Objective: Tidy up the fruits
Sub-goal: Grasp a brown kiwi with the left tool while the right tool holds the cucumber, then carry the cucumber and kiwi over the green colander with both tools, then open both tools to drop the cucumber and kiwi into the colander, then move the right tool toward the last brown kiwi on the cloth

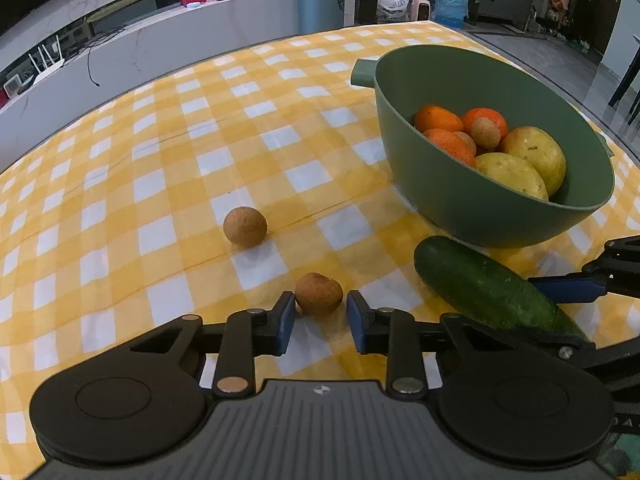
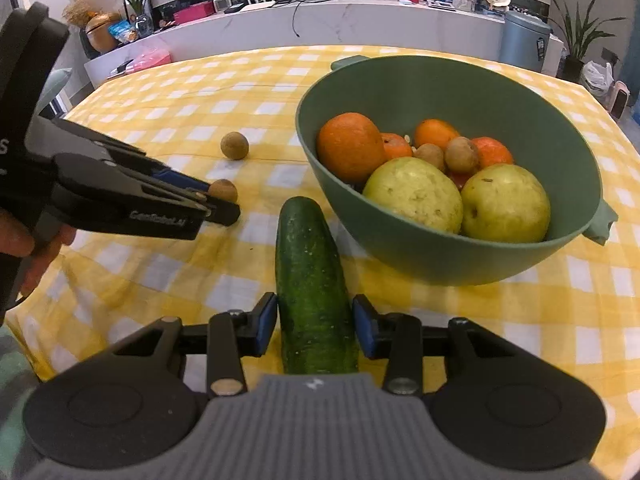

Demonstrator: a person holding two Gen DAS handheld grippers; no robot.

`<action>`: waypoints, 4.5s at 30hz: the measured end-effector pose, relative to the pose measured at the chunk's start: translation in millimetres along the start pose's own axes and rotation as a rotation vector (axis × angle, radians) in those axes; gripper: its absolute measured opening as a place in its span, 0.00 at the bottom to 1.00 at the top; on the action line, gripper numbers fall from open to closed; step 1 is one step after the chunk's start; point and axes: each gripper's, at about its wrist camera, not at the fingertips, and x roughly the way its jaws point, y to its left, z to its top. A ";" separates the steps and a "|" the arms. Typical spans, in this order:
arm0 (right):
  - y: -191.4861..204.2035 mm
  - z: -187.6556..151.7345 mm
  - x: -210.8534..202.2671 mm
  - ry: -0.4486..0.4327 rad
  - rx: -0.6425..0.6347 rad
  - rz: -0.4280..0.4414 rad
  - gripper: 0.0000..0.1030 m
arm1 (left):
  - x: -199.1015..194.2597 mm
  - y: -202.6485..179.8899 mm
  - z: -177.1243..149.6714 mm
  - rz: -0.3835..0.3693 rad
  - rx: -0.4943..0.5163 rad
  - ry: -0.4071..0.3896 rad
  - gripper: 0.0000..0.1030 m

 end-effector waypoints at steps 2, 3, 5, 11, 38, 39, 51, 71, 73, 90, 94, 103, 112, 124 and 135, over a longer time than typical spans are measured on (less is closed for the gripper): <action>0.3 -0.4 -2.6 -0.002 -0.010 0.000 0.47 | -0.2 0.2 0.1 -0.005 -0.006 -0.004 0.28; 0.1 -0.7 -3.5 -0.002 -0.014 0.002 0.47 | -0.6 0.2 -0.7 -0.008 -0.009 -0.006 0.28; -1.0 -1.2 -4.8 -0.001 -0.018 0.002 0.47 | -1.4 -0.9 -2.9 -0.003 0.001 -0.013 0.28; -1.4 -5.8 -5.4 0.009 -0.045 0.000 0.47 | -8.0 -0.8 -5.2 0.007 0.006 -0.016 0.28; -13.4 -3.0 -51.9 -0.095 -0.046 0.117 0.34 | -111.1 15.1 10.0 0.017 -0.084 -0.066 0.28; -15.3 -3.2 -62.2 -0.104 -0.051 0.126 0.34 | -118.9 16.0 12.6 0.023 -0.078 -0.078 0.28; -76.8 7.1 -139.8 -0.192 0.053 0.086 0.34 | -180.6 3.9 32.5 0.058 -0.005 -0.154 0.28; -150.8 83.1 -93.0 -0.182 0.240 0.090 0.34 | -73.3 -74.1 88.1 -0.038 0.162 -0.084 0.28; -153.2 86.4 -81.0 -0.167 0.246 0.094 0.34 | -57.8 -74.2 88.1 -0.057 0.153 -0.064 0.28; -157.8 113.3 -11.7 0.001 0.155 0.101 0.34 | 3.0 -64.1 105.2 -0.163 0.112 -0.015 0.28; -153.0 114.2 -3.0 0.037 0.100 0.071 0.35 | 11.9 -64.4 110.5 -0.176 0.096 0.002 0.28; -155.0 113.7 0.6 0.049 0.081 0.061 0.35 | 27.0 -74.8 110.1 -0.191 0.111 0.020 0.28; -149.7 116.4 -4.1 0.055 0.056 0.031 0.53 | 22.4 -72.5 109.2 -0.228 0.090 0.016 0.47; -144.2 106.0 -42.7 -0.047 0.111 0.058 0.65 | -35.4 -63.3 91.4 -0.193 0.043 -0.029 0.59; -89.0 66.6 -91.7 -0.187 0.071 -0.001 0.65 | -91.9 -60.2 29.0 -0.065 -0.017 -0.012 0.59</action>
